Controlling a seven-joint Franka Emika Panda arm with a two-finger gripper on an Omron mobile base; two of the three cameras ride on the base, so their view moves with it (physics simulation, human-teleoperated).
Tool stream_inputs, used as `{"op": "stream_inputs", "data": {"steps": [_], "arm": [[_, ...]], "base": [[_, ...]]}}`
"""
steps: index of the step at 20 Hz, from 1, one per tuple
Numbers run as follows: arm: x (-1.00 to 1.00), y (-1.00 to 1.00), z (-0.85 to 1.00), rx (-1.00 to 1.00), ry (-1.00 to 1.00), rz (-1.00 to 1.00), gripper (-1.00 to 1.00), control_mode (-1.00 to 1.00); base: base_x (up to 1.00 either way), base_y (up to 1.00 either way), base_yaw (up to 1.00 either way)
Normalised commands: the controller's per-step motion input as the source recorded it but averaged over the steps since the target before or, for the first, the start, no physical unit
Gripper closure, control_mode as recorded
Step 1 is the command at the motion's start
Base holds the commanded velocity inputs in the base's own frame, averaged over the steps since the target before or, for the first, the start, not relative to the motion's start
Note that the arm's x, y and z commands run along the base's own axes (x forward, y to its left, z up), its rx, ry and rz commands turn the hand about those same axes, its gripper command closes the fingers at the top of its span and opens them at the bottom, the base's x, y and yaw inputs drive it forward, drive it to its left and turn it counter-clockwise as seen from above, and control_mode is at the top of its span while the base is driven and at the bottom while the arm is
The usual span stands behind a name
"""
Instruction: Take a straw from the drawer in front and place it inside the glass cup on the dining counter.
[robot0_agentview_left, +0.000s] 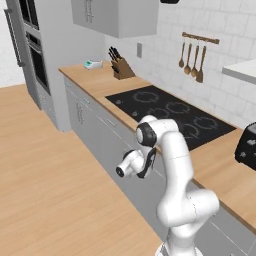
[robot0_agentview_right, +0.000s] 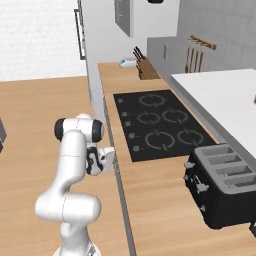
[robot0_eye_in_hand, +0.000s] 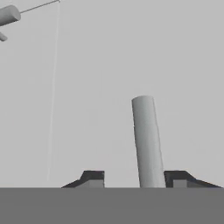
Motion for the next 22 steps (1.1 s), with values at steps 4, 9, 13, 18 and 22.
{"op": "stream_inputs", "data": {"steps": [4, 9, 13, 18, 22], "arm": [[-0.15, -0.03, -0.08, 0.00, 0.00, 0.00, 1.00, -1.00], [-0.48, 0.10, 0.00, 0.04, 0.00, 0.00, 1.00, -1.00], [-0.57, 0.49, 0.00, 0.11, 0.00, 0.00, 1.00, -1.00], [-0.66, 0.83, 0.00, 0.11, 0.00, 0.00, 1.00, -1.00], [-0.56, 0.99, 0.00, 0.14, 0.05, 0.00, 1.00, -1.00]], "base": [[0.00, 0.00, 0.00], [0.00, 0.00, 0.00], [0.00, 0.00, 0.00], [0.00, 0.00, 0.00], [0.00, 0.00, 0.00]]}}
